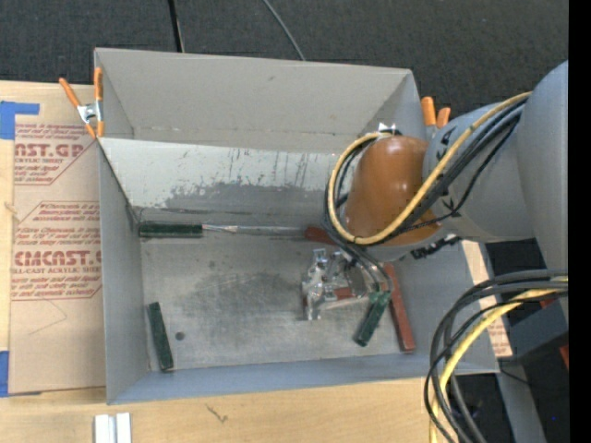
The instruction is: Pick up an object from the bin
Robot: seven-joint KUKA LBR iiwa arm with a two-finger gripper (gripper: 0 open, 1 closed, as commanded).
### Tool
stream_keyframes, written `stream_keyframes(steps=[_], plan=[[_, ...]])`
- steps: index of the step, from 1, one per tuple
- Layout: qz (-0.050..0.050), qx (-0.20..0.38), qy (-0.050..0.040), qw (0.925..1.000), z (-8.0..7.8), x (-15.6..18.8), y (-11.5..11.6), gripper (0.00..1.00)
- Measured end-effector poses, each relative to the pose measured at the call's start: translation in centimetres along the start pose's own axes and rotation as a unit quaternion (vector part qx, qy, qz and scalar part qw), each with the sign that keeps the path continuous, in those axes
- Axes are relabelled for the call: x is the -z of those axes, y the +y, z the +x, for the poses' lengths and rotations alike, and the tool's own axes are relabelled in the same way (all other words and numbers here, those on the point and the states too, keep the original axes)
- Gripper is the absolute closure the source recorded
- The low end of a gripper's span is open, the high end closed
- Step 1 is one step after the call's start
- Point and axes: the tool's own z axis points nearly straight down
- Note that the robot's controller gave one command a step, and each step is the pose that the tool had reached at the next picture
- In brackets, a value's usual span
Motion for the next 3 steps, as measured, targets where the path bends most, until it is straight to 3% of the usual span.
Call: stream_keyframes(steps=[1,2,3], plan=[[0.003,-0.008,-0.0074,0.9999,-0.41,14.86,-0.23,1.0],[0.002,-0.009,-0.0066,0.9999,-0.37,14.8,-0.24,0.0],[0.002,-0.009,-0.0066,0.9999,-0.37,14.8,-0.24,0.0]])
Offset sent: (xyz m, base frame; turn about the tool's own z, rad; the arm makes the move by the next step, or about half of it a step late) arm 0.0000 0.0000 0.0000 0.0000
